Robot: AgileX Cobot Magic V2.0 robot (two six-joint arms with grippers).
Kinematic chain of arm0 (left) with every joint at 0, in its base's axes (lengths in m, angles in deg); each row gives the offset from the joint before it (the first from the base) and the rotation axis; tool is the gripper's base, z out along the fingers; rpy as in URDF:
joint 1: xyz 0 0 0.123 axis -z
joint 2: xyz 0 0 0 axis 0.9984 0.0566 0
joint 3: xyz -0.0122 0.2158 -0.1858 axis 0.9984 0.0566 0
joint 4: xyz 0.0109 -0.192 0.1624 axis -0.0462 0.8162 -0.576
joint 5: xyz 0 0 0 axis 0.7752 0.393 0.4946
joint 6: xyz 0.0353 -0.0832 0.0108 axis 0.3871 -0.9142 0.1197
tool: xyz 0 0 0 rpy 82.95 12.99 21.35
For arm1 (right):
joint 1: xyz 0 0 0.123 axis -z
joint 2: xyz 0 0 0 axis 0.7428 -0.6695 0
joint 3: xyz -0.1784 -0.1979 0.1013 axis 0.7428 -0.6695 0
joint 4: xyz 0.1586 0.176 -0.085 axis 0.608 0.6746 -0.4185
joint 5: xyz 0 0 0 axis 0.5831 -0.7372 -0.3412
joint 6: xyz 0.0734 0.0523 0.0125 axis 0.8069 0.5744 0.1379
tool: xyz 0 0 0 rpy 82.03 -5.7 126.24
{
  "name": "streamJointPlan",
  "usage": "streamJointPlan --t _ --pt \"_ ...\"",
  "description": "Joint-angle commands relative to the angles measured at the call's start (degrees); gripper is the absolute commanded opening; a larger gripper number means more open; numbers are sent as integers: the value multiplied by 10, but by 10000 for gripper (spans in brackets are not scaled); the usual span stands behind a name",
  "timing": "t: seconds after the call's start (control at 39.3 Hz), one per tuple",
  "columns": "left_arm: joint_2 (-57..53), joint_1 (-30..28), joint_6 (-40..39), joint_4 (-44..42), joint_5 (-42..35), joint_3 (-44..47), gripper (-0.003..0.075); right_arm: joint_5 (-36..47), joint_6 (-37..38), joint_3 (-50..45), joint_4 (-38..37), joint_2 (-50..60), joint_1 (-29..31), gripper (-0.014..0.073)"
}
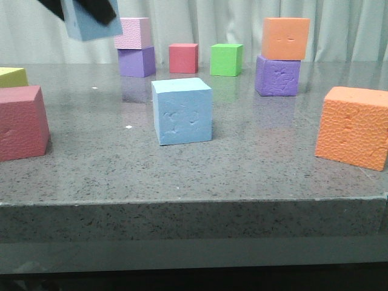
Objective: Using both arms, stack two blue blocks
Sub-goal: 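Grasp and lift the light-blue cube with the left gripper, then carry the cube over the centered blue cube and lower it on top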
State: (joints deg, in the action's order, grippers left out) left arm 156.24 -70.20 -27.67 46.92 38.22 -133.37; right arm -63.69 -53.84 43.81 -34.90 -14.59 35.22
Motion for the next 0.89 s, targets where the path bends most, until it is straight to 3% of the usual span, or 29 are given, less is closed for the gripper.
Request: streamJointPlan --t 0.0,0.36,0.86 --pt "-52 29 -19 15 12 -20 409 44 -3 17 -14 -2 2 -72" --pt "-72 122 -78 15 12 -8 409 43 -3 17 -13 -2 2 -72" --pt "-72 187 -102 15 12 58 410 40 -3 17 -13 -2 2 -72"
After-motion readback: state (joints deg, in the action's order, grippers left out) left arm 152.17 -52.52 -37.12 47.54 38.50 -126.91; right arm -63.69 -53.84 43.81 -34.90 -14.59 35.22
